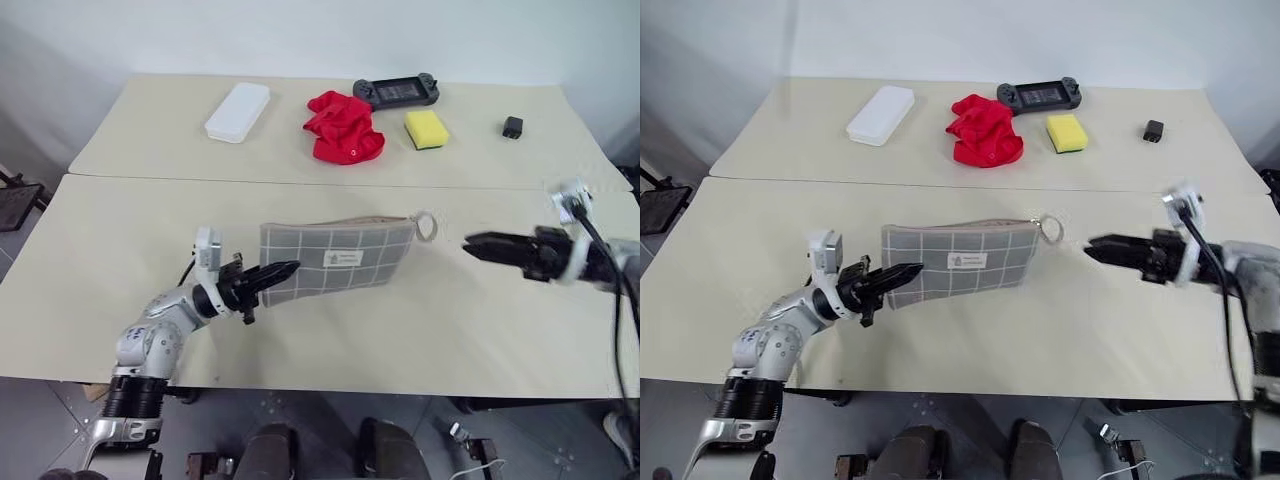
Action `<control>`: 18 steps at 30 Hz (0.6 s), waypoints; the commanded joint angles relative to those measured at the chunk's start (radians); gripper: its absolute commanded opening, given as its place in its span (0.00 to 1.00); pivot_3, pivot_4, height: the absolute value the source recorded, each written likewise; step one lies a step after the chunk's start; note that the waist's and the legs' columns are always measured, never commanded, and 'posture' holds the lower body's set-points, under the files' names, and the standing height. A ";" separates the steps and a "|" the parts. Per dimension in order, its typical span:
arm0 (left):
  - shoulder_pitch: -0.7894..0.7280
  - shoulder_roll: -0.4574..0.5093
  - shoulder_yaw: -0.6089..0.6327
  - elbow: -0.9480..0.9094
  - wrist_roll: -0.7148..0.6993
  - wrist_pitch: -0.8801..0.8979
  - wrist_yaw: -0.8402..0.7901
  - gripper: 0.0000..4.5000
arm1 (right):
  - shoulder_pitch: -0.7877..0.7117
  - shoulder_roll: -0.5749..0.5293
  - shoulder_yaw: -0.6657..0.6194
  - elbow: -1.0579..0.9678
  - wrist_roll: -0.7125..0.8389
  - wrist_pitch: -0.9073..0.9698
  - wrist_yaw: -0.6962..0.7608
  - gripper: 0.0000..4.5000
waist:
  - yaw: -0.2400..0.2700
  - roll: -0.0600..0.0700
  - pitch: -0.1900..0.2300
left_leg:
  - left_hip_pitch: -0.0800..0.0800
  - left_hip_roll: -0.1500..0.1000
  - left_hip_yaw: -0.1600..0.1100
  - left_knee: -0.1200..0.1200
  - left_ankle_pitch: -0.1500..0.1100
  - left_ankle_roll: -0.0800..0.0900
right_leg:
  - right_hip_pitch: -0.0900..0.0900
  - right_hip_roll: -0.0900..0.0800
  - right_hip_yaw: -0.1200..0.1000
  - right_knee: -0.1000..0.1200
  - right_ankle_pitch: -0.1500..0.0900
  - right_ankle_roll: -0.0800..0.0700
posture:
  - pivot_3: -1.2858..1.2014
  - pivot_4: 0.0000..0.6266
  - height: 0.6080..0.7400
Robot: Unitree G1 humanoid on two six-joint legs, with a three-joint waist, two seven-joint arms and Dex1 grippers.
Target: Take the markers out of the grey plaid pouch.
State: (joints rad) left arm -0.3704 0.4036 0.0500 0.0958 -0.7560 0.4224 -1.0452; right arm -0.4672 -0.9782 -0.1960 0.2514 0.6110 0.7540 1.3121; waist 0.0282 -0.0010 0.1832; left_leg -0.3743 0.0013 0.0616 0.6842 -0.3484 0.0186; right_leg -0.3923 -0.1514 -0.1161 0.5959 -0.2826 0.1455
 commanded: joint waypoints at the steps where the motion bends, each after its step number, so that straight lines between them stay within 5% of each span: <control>1: -0.045 -0.056 -0.044 0.011 0.053 -0.065 -0.037 0.00 | 0.058 -0.056 -0.074 0.074 -0.052 -0.137 0.030 0.43 | -0.002 0.000 0.000 | 0.000 0.000 0.001 0.000 0.000 0.000 | 0.000 0.000 0.000 0.000 0.000 0.000 | 0.52 0.24 1.00; 5: -0.076 -0.118 -0.089 0.049 0.124 -0.139 -0.066 0.00 | 0.079 -0.093 -0.146 0.133 -0.056 -0.195 0.023 0.39 | -0.006 0.000 0.000 | 0.000 0.000 0.002 0.000 0.000 0.000 | 0.000 0.000 0.001 -0.001 0.001 0.001 | 0.52 0.24 1.00; 11: -0.072 -0.151 -0.126 0.098 0.222 -0.267 -0.103 0.00 | -0.027 -0.077 -0.152 -0.071 0.046 -0.095 0.013 0.01 | -0.022 0.001 0.000 | 0.002 0.003 0.003 0.000 0.000 0.000 | 0.000 0.002 0.002 -0.001 0.001 0.000 | 0.52 0.24 1.00; 18: -0.046 -0.163 -0.137 0.124 0.290 -0.378 -0.112 0.00 | -0.158 0.015 0.039 -0.326 0.050 -0.060 -0.023 0.01 | -0.013 0.000 0.000 | 0.002 0.003 0.000 0.000 0.000 0.000 | 0.000 0.001 0.002 -0.001 0.002 -0.001 | 0.52 0.24 1.00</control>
State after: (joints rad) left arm -0.4269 0.2410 -0.0907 0.2163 -0.4795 0.0697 -1.1542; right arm -0.6183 -0.9697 -0.1861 -0.0290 0.6642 0.6905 1.2982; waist 0.0151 -0.0007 0.1831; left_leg -0.3725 0.0040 0.0618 0.6844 -0.3482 0.0186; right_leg -0.3920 -0.1503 -0.1143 0.5946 -0.2806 0.1444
